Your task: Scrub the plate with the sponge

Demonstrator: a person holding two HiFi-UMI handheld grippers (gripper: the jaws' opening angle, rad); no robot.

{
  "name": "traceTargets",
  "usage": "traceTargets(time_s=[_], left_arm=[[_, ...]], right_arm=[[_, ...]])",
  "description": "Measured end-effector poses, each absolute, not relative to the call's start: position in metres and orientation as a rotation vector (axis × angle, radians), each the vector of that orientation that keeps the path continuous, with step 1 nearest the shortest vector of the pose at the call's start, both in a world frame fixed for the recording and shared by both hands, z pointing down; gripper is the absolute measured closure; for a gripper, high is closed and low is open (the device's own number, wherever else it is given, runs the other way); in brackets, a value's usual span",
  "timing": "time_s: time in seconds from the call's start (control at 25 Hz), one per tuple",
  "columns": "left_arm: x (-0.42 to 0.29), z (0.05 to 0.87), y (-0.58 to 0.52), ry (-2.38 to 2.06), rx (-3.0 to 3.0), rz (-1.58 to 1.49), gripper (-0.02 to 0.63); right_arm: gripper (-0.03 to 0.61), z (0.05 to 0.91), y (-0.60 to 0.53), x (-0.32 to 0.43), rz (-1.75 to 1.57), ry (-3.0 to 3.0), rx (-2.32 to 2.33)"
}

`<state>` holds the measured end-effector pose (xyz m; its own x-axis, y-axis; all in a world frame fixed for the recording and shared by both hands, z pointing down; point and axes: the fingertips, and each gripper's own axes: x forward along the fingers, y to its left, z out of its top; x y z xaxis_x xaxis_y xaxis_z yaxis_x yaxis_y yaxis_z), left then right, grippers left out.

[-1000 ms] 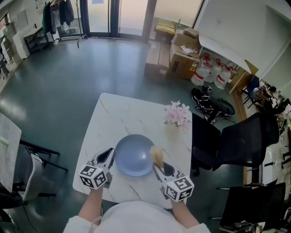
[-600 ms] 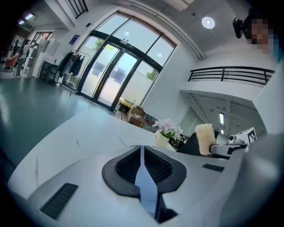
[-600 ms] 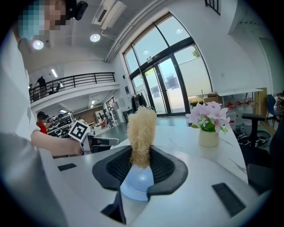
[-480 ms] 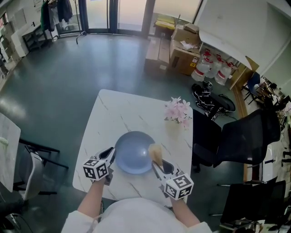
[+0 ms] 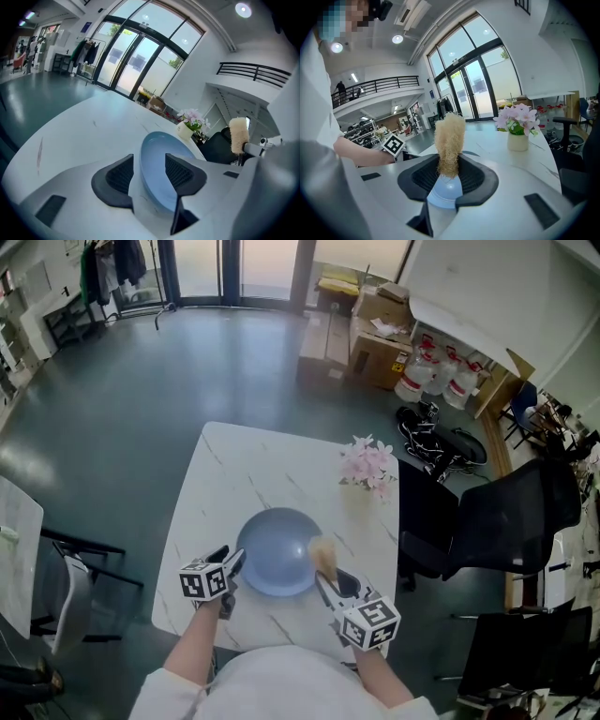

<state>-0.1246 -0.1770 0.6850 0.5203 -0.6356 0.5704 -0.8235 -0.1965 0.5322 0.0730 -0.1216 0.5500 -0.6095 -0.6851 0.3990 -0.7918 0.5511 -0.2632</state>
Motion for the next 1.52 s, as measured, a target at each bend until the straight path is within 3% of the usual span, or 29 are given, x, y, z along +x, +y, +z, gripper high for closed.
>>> traceTargets(time_s=[0.2, 0.6, 0.92, 1.52], left_arm=[[-0.117, 0.702, -0.177, -1.150, 1.869, 0.322, 0.370], [-0.107, 0.726, -0.177, -1.081, 1.797, 0.449, 0.374], [-0.109, 0.735, -0.175, -1.103, 1.779, 0.518, 0.534], [-0.107, 0.723, -0.184, -1.115, 1.739, 0.307, 0.569]], right_arm=[[0.460, 0.551, -0.120, 0.075, 0.626, -2.534, 1.238], [0.460, 0.555, -0.124, 0.081, 0.642, -2.526, 1.250], [0.460, 0.556, -0.125, 0.083, 0.650, -2.522, 1.255], [0.461, 0.556, -0.124, 0.080, 0.640, -2.523, 1.241]])
